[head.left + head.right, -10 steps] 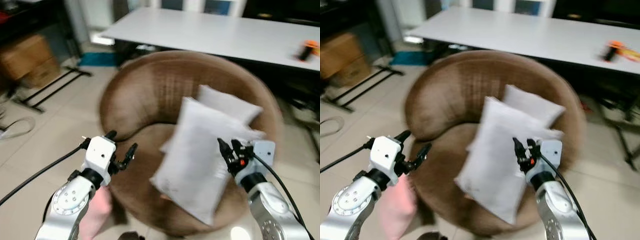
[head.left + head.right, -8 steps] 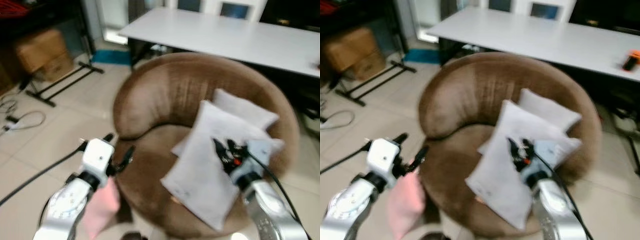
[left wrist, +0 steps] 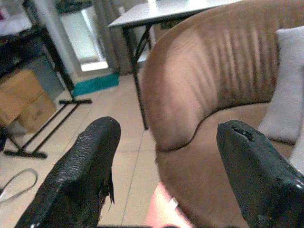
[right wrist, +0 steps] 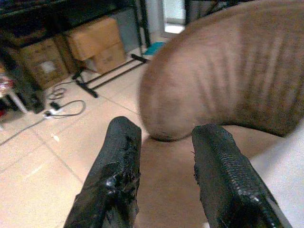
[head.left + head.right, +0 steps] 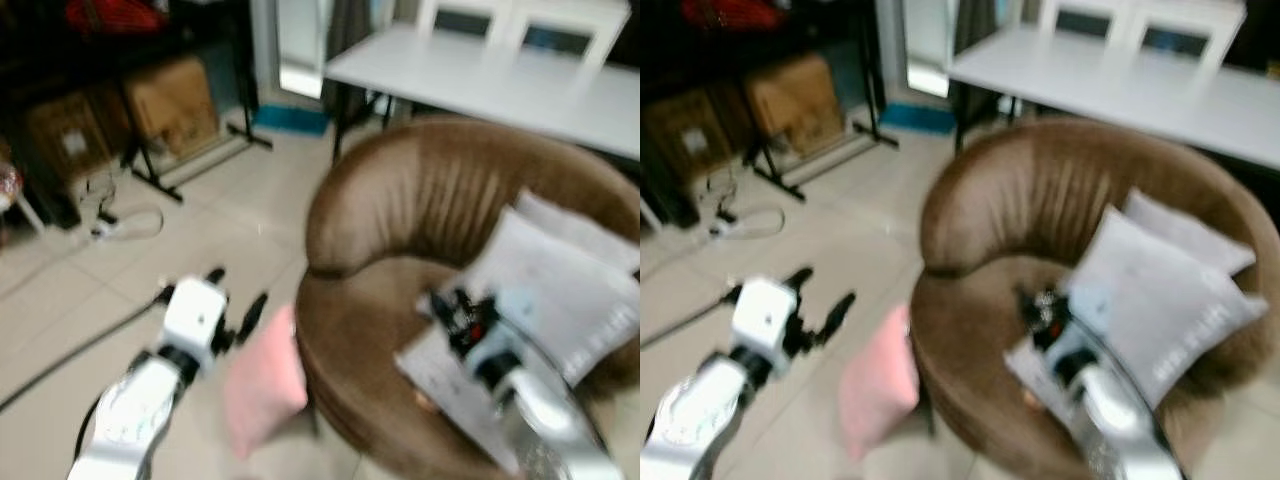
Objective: Move the pillow to the sofa from floor
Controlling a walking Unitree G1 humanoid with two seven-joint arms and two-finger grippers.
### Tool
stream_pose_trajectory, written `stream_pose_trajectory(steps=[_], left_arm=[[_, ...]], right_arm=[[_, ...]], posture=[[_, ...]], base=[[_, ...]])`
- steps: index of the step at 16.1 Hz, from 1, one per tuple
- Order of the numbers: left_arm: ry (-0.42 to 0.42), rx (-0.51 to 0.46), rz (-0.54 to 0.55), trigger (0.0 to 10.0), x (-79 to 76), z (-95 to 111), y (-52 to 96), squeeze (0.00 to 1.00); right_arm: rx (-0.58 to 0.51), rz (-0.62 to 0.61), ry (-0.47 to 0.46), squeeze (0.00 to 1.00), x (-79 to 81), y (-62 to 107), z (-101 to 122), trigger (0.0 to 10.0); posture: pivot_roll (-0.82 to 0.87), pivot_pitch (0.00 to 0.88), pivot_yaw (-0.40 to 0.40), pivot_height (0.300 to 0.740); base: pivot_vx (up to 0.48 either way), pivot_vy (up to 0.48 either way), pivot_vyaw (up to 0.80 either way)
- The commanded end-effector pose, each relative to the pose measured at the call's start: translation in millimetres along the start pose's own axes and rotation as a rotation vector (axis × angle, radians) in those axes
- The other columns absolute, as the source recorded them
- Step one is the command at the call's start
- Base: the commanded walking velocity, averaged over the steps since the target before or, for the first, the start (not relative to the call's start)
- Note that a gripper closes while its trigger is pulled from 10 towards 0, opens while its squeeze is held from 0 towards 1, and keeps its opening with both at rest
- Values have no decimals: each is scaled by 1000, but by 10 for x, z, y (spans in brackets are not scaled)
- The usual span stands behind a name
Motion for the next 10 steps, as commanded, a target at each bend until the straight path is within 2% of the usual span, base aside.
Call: stream_pose_trajectory(steps=[1,7,10], left_arm=[[-6,-13,3,10000,3,35,-25,0],[-17,-10,33,10000,66,33,-47,0],[-8,-31,65,10000,100,84,-85,0]], right_arm=[[-1,-29,9,0,-73,18,17,10000],[-14,-90,-15,0,-93,-13,15,10000],[-20,-91,-14,0,-94,-54,59,10000]], posture=[[11,0,-7,740],[10,0,-5,740],[12,0,-13,740]], base=[[0,382,0],[0,379,0],[0,0,0]])
Point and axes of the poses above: a point about 5 cm out from each wrist's last joint towards the gripper, its own y axis pointing back from the gripper into the wrist, its own z axis along the axis of the wrist's last joint, x = y × z, the point moved 5 cm from there along -y, pointing out of the wrist towards the gripper, and after that the axes turned 14 degrees about -y, right-handed, at the moved point
